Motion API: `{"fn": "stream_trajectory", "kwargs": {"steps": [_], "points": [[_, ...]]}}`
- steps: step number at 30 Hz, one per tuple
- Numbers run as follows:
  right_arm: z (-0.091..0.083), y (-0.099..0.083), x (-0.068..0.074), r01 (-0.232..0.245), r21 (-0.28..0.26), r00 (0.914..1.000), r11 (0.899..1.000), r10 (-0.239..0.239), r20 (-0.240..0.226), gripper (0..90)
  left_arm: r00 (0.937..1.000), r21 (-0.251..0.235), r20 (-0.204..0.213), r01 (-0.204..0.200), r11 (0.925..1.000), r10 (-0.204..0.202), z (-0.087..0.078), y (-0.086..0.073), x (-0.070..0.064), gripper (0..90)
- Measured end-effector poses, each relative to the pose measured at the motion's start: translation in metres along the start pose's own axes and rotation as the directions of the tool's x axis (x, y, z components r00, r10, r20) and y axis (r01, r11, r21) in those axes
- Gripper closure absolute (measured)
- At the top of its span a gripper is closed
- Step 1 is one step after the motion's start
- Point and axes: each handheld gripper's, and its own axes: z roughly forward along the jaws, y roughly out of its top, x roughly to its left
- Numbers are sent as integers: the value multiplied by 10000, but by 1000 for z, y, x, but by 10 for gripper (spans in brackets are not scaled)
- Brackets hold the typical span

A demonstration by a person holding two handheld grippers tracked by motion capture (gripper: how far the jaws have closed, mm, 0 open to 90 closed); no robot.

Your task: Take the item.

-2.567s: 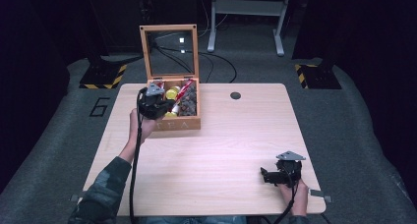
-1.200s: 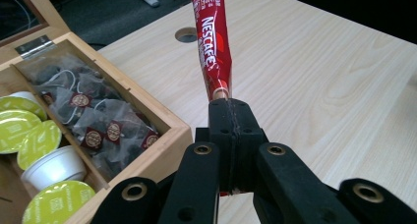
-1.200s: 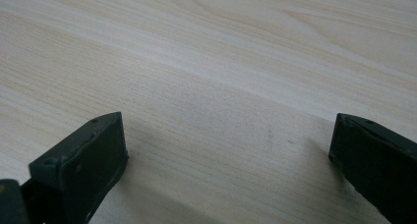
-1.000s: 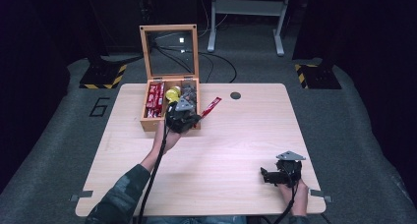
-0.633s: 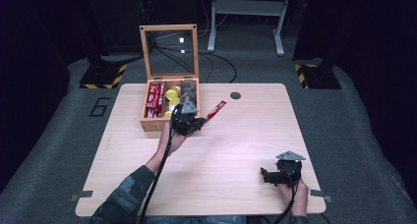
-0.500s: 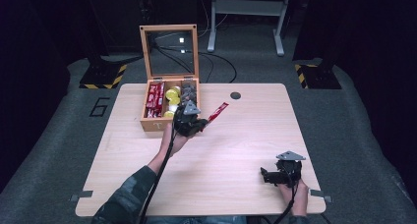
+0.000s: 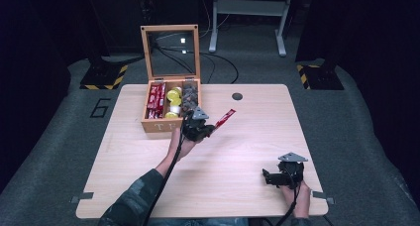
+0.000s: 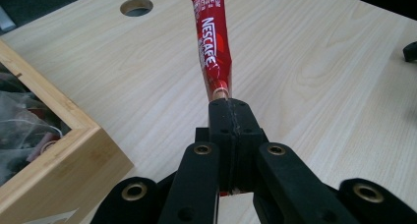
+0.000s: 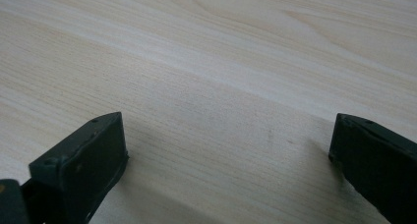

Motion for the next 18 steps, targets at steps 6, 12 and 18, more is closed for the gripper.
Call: {"fn": "stream_trajectory", "kwargs": {"steps": [6, 12, 18], "points": [[0, 0, 0, -1, 1, 10000, 10000, 1, 1, 0, 9999, 128, 121, 94, 9999, -95, 7, -3, -3, 893], [0, 0, 0, 0, -1, 10000, 10000, 0, 0, 0, 9999, 174, 126, 47, 9998, -49, 14, -5, -6, 894], [0, 0, 0, 0, 1, 10000, 10000, 0, -1, 0, 9998, 234, 172, 78, 9997, -82, 22, -8, -8, 894]]}}
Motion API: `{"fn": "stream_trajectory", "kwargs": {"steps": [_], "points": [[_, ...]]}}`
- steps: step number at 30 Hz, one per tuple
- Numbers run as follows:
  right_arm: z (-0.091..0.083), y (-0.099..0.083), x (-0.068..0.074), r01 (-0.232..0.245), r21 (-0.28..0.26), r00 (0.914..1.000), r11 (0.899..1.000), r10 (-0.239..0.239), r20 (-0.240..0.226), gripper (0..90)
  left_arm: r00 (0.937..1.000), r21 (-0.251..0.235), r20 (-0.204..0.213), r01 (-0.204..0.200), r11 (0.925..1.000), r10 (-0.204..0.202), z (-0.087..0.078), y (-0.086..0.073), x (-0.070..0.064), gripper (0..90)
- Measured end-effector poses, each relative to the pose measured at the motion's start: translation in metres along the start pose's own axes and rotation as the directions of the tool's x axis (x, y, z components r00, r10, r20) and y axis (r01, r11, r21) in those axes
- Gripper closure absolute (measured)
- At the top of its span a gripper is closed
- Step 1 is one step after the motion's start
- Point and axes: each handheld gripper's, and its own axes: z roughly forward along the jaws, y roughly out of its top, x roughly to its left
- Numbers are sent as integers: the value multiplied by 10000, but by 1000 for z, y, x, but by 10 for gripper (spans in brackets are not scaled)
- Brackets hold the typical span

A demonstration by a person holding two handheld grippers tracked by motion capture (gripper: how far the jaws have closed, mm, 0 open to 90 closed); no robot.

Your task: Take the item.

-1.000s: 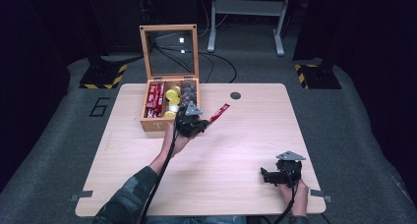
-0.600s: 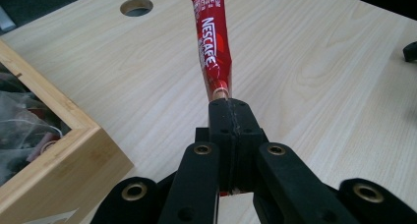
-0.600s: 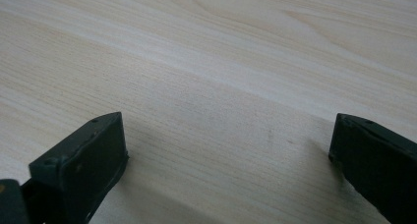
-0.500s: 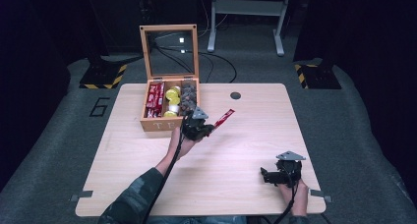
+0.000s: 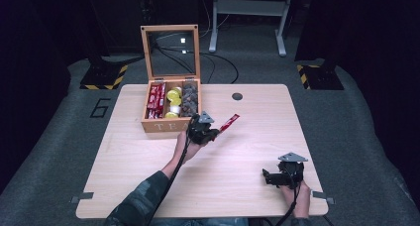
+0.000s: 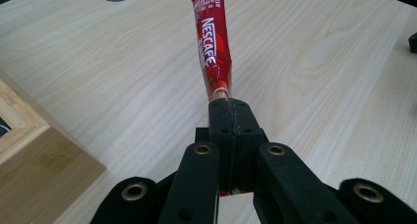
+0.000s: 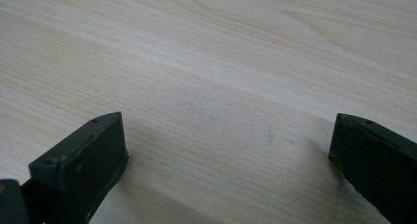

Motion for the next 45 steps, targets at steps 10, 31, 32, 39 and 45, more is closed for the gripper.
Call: {"fn": "stream_trajectory", "kwargs": {"steps": [10, 31, 32, 39, 45], "points": [[0, 0, 0, -5, 1, 10000, 10000, 5, -3, 0, 9999, 225, 16, 127, 9997, -127, 14, -3, 0, 894], [0, 0, 0, -5, 4, 10000, 10000, 5, -8, 1, 9999, 757, -121, 124, 9971, -116, 36, -8, 1, 893], [0, 0, 0, -2, 2, 10000, 10000, 2, -8, 1, 9998, 793, -138, 117, 9968, -106, 37, -8, 1, 893], [0, 0, 0, -5, 1, 10000, 10000, 5, -7, 1, 9998, 943, -147, 175, 9954, -162, 43, -11, 2, 892], [0, 0, 0, -3, 1, 10000, 10000, 3, -6, 1, 9996, 1030, -189, 216, 9944, -197, 47, -13, 2, 892]]}}
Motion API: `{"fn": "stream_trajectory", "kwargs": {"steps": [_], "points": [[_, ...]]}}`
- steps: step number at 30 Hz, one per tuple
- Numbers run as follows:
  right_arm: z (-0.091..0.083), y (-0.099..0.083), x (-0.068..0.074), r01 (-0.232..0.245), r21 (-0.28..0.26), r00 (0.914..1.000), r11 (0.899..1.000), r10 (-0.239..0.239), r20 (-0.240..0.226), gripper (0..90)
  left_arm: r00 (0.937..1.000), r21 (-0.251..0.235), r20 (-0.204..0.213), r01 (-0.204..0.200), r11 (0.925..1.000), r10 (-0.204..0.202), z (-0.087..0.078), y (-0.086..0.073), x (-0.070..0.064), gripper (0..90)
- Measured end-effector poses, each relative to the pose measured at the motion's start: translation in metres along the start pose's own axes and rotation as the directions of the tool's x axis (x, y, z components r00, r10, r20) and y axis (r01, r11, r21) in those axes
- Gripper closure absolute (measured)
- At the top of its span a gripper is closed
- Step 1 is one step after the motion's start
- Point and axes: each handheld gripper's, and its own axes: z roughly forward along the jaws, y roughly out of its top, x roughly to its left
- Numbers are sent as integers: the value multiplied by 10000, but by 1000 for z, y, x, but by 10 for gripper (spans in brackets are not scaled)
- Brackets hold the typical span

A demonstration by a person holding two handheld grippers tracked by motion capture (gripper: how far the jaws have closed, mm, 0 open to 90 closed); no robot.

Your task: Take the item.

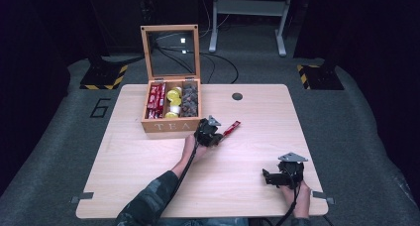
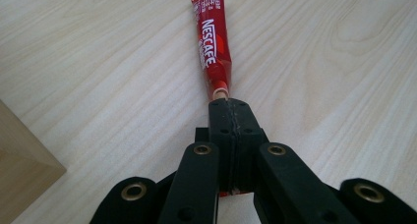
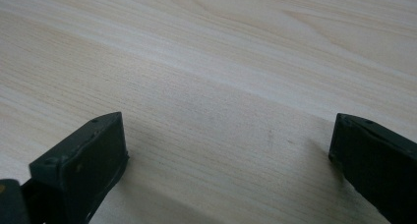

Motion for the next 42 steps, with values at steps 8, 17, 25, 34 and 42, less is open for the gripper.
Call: {"fn": "stream_trajectory", "kwargs": {"steps": [8, 17, 25, 34, 42], "points": [[0, 0, 0, 6, -6, 10000, 10000, -6, 8, 1, 9999, 64, -60, -109, 9999, 109, 1, -1, -2, 884], [0, 0, 0, -1, -6, 10000, 10000, 1, 11, 1, 9999, -57, 136, 68, 10000, -68, 1, -1, -2, 792], [0, 0, 0, 2, -5, 10000, 10000, -2, 13, 1, 9982, -93, 401, 442, 9990, -438, -5, -1, -1, 490], [0, 0, 0, -2, -5, 10000, 10000, 2, 13, 1, 9961, -125, 820, 337, 9994, -326, -28, -2, -3, 265], [0, 0, 0, -8, -7, 10000, 10000, 8, 34, 1, 9969, -294, 783, 50, 9996, -26, -52, -4, -10, 194]]}}
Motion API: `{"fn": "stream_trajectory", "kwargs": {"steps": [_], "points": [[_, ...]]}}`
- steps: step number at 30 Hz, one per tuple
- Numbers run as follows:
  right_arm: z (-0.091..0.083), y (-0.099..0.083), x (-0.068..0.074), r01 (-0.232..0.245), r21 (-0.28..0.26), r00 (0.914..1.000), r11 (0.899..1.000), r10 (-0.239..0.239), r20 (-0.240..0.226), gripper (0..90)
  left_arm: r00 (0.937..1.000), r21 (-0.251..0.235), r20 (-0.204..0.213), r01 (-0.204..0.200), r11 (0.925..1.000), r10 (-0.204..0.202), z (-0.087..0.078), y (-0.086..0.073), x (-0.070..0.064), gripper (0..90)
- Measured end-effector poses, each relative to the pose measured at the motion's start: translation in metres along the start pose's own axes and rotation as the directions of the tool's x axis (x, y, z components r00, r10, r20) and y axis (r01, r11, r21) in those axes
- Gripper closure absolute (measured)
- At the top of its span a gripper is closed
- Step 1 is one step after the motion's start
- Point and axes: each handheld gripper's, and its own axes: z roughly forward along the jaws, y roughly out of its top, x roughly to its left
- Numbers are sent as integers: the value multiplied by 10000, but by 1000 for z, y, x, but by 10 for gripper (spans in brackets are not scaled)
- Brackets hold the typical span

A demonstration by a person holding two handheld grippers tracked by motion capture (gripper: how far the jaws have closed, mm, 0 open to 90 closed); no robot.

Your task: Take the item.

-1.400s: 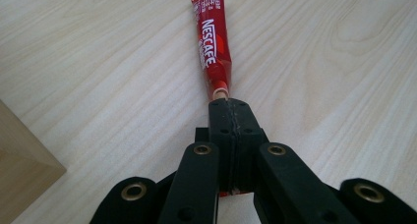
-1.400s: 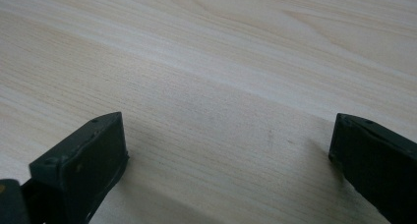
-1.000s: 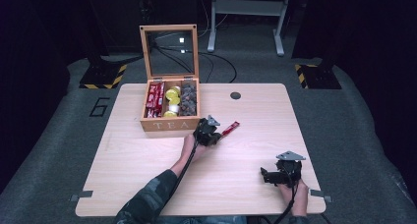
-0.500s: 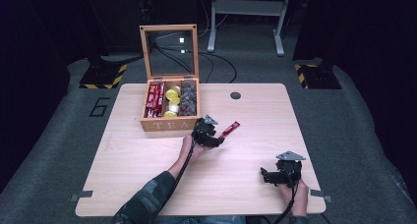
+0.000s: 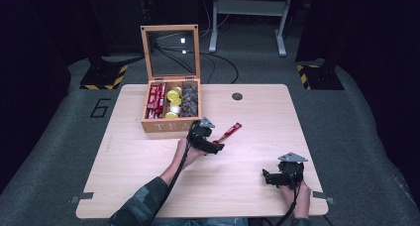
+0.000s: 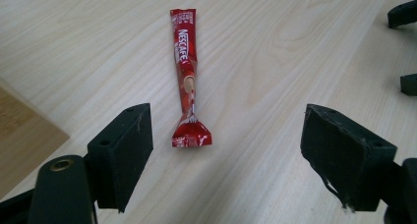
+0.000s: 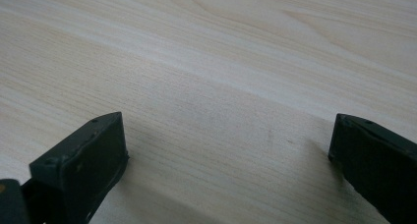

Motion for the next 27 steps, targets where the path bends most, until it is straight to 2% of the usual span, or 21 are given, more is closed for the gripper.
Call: {"fn": "stream_trajectory", "kwargs": {"steps": [5, 11, 18, 27], "points": [[0, 0, 0, -1, -4, 10000, 10000, 1, 6, 1, 9999, -118, -98, -140, 9998, 139, -18, -5, -1, 176], [0, 0, 0, -10, 2, 10000, 10000, 10, 8, 1, 9993, -237, -340, -144, 9996, 136, -44, -17, 5, 164], [0, 0, 0, -17, 4, 10000, 10000, 17, 0, 1, 9966, -260, -792, -235, 9994, 214, -70, -34, 12, 157], [0, 0, 0, -22, 7, 10000, 10000, 22, 20, 0, 9889, -503, -1485, 31, 9987, -106, -106, -59, 23, 155]]}}
